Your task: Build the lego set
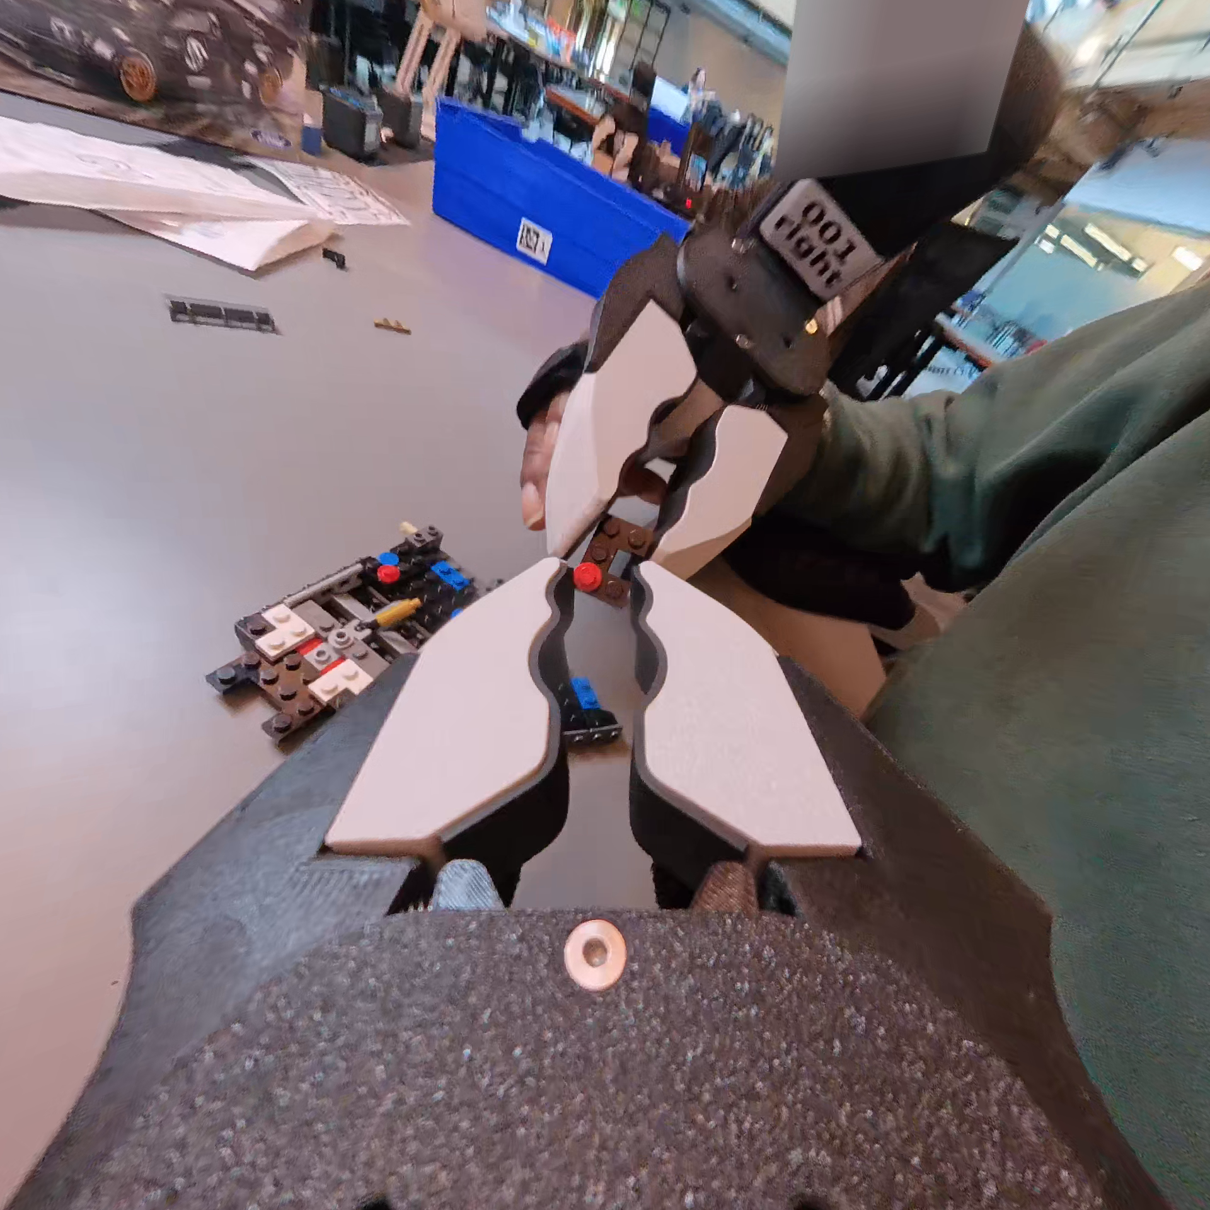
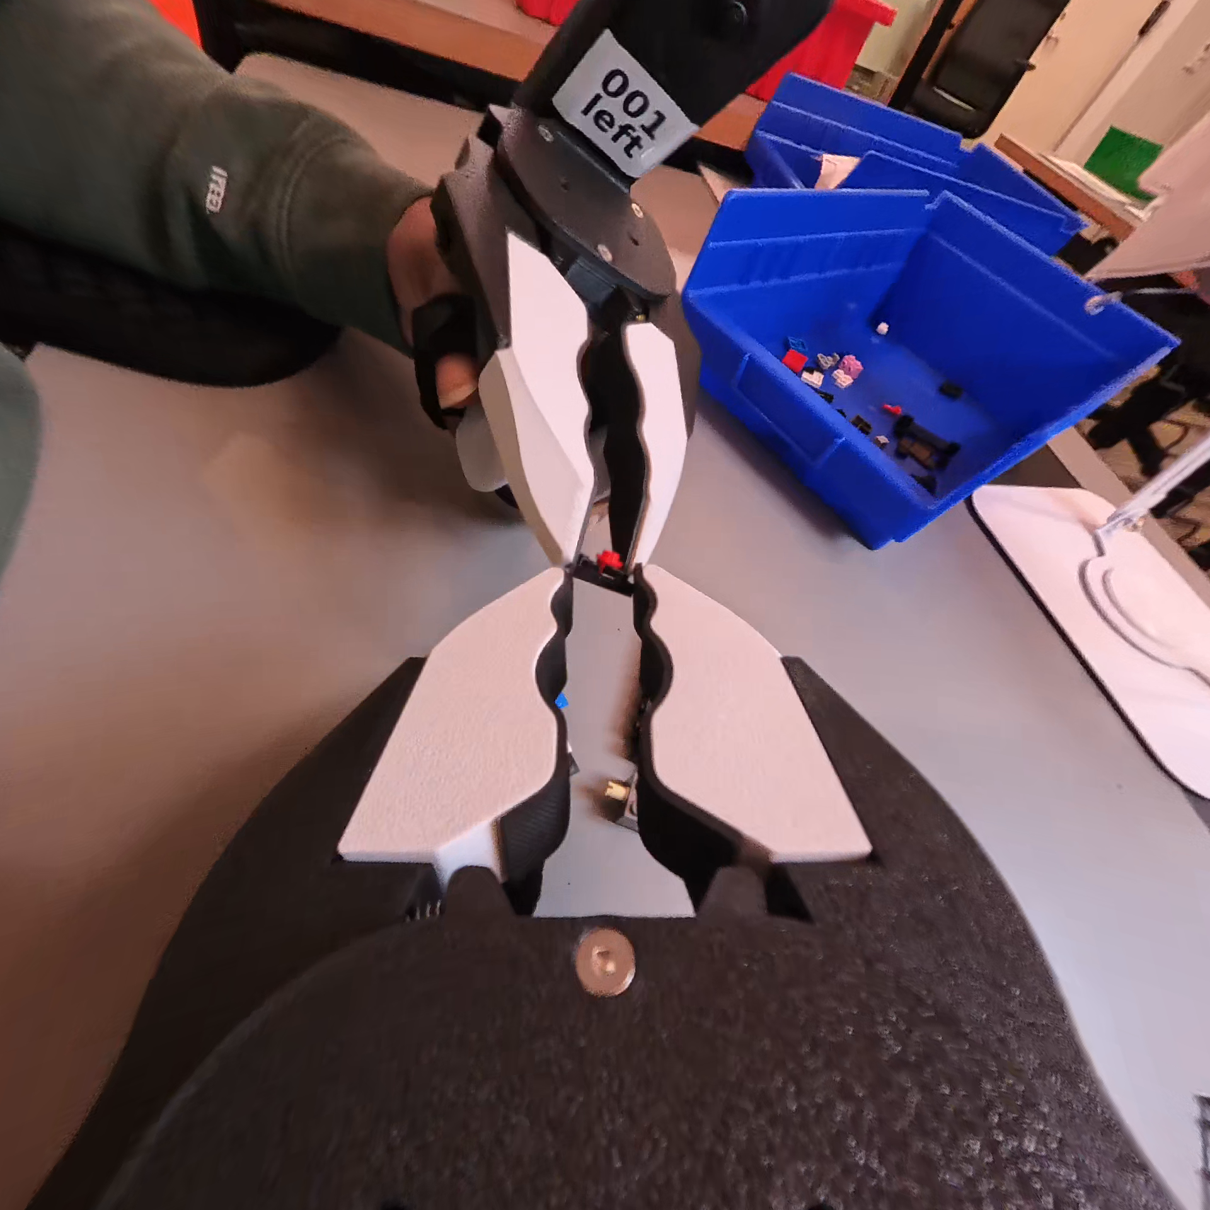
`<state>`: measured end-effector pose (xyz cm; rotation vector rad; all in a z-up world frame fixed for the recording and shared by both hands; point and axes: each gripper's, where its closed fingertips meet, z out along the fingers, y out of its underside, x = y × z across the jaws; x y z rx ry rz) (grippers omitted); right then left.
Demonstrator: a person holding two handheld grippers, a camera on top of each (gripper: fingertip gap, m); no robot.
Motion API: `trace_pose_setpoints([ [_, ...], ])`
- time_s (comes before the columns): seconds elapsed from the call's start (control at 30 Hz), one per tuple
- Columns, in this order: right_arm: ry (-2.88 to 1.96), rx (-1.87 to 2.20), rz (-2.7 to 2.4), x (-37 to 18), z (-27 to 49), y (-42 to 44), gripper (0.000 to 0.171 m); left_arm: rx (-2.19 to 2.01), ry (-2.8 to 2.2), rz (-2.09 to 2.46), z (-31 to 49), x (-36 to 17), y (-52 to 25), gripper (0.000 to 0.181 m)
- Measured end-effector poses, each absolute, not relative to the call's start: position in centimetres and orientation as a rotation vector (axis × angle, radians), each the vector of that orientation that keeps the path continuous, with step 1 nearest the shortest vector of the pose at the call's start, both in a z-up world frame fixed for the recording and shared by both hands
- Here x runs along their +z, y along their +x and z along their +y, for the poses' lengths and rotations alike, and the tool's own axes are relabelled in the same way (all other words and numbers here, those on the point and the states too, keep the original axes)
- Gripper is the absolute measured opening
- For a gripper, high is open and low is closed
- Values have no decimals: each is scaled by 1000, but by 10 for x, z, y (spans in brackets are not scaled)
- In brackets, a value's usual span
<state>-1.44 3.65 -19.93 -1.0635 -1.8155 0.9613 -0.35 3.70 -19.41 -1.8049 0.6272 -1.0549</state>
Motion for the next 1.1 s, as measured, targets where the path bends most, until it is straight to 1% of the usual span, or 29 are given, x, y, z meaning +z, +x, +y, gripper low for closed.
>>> trace_pose_setpoints([
  [0.13, -1023, 940, -1835, -199, 34, -12, 16, -1086, -1814, 628, 34, -196, -1, 16],
  [0.17, -1019, 924, -1834, -199, 35, -12, 10, -1118, -1812, 623, 32, -195, 0, 16],
  [0.27, -1001, 894, -1844, -201, 36, -12, 7, -1216, -1802, 574, 30, -191, -2, 16],
  [0.7, -928, 880, -1798, -191, 35, -12, 8, -1262, -1799, 546, 30, -189, -6, 16],
  [0.97, -858, 845, -1849, -195, 28, -8, 9, -1308, -1835, 569, 25, -196, 0, 16],
  [1.1, -814, 779, -1900, -200, 26, -6, 6, -1358, -1864, 574, 21, -199, 1, 16],
])
